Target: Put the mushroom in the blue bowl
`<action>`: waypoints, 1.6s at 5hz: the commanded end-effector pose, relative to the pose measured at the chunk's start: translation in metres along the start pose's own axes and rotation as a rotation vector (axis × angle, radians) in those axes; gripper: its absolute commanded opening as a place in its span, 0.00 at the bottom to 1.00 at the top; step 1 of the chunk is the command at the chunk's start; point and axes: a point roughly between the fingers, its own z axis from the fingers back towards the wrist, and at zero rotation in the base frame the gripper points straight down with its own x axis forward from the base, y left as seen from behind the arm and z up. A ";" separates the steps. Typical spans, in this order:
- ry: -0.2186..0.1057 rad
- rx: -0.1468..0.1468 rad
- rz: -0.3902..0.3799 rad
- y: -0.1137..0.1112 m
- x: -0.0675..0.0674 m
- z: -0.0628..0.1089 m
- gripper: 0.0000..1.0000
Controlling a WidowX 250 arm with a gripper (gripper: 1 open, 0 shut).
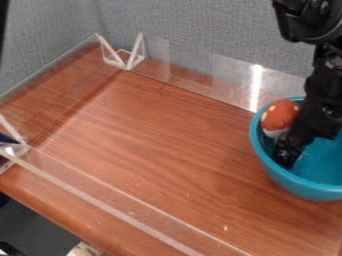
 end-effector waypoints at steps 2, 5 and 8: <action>-0.004 0.025 0.014 0.001 -0.004 0.007 0.00; -0.002 0.010 0.020 -0.009 -0.007 0.008 0.00; -0.004 -0.012 0.023 -0.020 -0.008 0.008 0.00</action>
